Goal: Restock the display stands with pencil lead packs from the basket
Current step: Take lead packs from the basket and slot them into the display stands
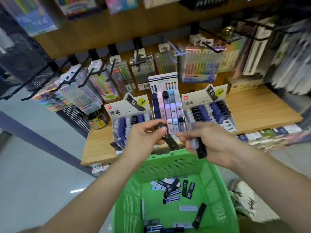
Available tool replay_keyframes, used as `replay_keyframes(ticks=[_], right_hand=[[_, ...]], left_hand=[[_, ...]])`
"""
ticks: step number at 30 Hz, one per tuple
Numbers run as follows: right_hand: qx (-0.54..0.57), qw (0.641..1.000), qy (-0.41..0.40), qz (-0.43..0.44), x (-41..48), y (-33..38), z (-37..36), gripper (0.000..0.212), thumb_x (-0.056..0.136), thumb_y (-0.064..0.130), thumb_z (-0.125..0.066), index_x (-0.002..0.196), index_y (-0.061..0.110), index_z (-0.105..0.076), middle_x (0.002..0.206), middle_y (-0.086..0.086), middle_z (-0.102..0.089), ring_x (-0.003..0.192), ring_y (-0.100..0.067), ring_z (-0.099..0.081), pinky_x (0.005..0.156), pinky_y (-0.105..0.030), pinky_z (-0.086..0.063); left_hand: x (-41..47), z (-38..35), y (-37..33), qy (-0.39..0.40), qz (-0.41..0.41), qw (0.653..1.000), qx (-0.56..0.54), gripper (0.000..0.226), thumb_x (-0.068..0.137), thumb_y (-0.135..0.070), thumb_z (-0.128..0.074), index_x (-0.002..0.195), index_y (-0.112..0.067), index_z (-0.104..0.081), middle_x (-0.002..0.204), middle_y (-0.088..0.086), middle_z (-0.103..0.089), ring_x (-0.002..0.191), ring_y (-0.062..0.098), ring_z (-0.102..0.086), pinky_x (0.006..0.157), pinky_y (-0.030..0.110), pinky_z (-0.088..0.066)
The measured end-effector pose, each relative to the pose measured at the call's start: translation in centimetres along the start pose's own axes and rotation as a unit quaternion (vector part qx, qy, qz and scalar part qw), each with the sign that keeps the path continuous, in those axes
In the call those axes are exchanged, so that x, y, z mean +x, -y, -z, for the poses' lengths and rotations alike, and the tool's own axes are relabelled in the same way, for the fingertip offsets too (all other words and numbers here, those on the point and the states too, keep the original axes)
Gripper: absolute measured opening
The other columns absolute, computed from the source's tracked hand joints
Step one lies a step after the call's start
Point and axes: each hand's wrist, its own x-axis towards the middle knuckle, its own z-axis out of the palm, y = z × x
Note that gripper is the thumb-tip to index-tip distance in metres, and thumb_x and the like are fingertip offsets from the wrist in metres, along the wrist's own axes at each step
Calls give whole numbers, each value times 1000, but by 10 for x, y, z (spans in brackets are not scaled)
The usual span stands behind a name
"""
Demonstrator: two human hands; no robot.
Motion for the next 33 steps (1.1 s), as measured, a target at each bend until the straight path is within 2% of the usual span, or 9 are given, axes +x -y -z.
replay_keyframes(ticks=[3, 5, 7, 13, 17, 21, 27, 30, 33], right_hand=[[-67, 998, -1, 20, -10, 47, 34, 11, 102, 7, -46, 111, 6, -53, 90, -20, -75, 57, -24, -70, 37, -21, -48], [-186, 980, -26, 62, -15, 70, 61, 15, 103, 15, -49, 108, 3, -57, 78, -12, -75, 39, -13, -56, 28, -14, -32], [-229, 966, -76, 96, -12, 81, 93, 18, 102, 18, -51, 102, 1, -58, 66, -7, -70, 32, -7, -39, 29, -11, -22], [-262, 939, -209, 78, 9, 81, 166, 18, 103, 16, -50, 106, 1, -58, 60, 0, -66, 37, -10, -37, 34, -18, -20], [-281, 930, -230, 65, 15, 77, 179, 8, 103, 13, -48, 101, 7, -53, 79, -9, -67, 30, -7, -35, 31, -13, -19], [-284, 933, -212, 69, 16, 75, 181, 7, 102, 11, -48, 98, 10, -53, 75, -4, -67, 36, -9, -40, 31, -14, -19], [-272, 937, -206, 80, 16, 78, 182, 6, 101, 14, -50, 100, 10, -55, 78, -4, -69, 38, -9, -45, 32, -14, -22], [-264, 941, -198, 75, 17, 77, 182, 7, 101, 14, -51, 102, 10, -56, 79, -5, -70, 38, -10, -46, 33, -14, -23], [-262, 942, -195, 71, 17, 76, 183, 7, 100, 15, -53, 102, 11, -58, 79, -7, -67, 38, -9, -49, 34, -17, -26]], left_hand=[[34, -18, -4, 2, 18, 1000, -7, 22, 90, 3, -59, 103, -10, -71, 92, 9, -65, 71, 10, -69, 68, 20, -56], [58, -38, -5, 5, 17, 1000, 21, 19, 88, 2, -63, 105, -5, -70, 91, 10, -70, 74, 16, -71, 71, 24, -58], [80, -62, -3, 6, -4, 998, 63, 20, 86, -3, -68, 105, -5, -71, 85, 6, -73, 75, 17, -71, 73, 26, -59], [132, -136, 12, 30, -51, 988, 143, 16, 86, -8, -69, 101, -10, -74, 88, 3, -72, 82, 22, -71, 85, 40, -57], [154, -185, 26, 68, -93, 972, 204, 17, 84, -10, -71, 101, -12, -73, 87, 0, -70, 84, 17, -68, 87, 35, -55], [166, -218, 42, 89, -158, 933, 311, 22, 85, -16, -71, 107, -16, -72, 98, -1, -72, 79, 7, -60, 78, 20, -47], [177, -232, 64, 129, -229, 873, 412, 21, 88, -19, -66, 108, -19, -72, 100, 1, -73, 93, 19, -64, 80, 25, -47], [181, -235, 70, 120, -298, 840, 438, 20, 88, -19, -65, 106, -18, -74, 98, 3, -71, 94, 25, -58, 79, 30, -42], [186, -238, 78, 126, -348, 782, 501, 21, 95, -21, -57, 107, -17, -74, 97, 4, -64, 91, 24, -46, 76, 28, -37]])
